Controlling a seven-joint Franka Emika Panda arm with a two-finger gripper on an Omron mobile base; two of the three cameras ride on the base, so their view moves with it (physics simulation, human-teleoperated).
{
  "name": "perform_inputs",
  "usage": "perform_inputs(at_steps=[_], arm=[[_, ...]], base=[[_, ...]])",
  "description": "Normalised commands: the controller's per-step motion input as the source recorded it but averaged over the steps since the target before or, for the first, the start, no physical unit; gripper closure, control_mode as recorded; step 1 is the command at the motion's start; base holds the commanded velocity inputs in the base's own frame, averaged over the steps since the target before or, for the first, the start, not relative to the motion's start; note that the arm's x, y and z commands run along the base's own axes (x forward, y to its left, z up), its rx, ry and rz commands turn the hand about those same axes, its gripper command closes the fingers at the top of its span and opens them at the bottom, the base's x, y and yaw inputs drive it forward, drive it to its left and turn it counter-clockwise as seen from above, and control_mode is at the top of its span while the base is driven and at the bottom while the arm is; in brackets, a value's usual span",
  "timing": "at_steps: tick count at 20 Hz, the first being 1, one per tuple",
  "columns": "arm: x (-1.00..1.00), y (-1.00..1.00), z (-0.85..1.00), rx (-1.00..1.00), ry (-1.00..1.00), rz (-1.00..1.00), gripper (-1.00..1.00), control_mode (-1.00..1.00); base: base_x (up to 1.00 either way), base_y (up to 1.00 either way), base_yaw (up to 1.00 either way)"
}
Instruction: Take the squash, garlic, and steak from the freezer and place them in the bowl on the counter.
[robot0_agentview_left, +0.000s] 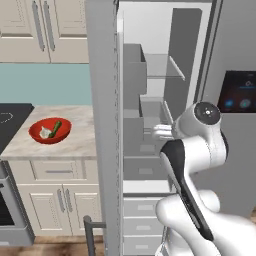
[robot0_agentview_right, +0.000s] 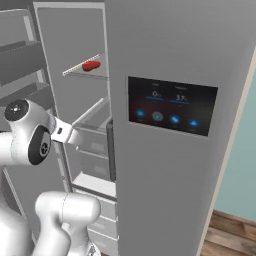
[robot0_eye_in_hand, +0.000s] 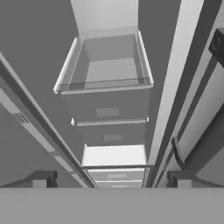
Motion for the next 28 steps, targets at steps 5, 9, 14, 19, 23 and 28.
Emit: perform_inputs(at_steps=[5, 9, 14, 19, 23, 28], arm=[[-0.02, -0.15, 1.0, 0.0, -0.15, 0.36, -1.0, -1.0], [-0.02, 0.09, 1.0, -0.05, -0.28, 0.23, -1.0, -1.0], [0.13, 0.23, 1.0, -0.14, -0.1, 0.01, -1.0, -1.0], [0.52, -0.01, 0.53, -0.03, 0.23, -0.12, -1.0, -1.0], [0.04, -0.01, 0.09, 0.0, 0.0, -0.02, -1.0, -1.0], [0.91, 0.0, -0.19, 0.0, -0.01, 0.0, -1.0, -1.0]], base=[[0.0, 0.0, 0.0], [0.0, 0.0, 0.0], [0.0, 0.0, 0.0], [0.0, 0.0, 0.0], [0.0, 0.0, 0.0], [0.0, 0.0, 0.0]])
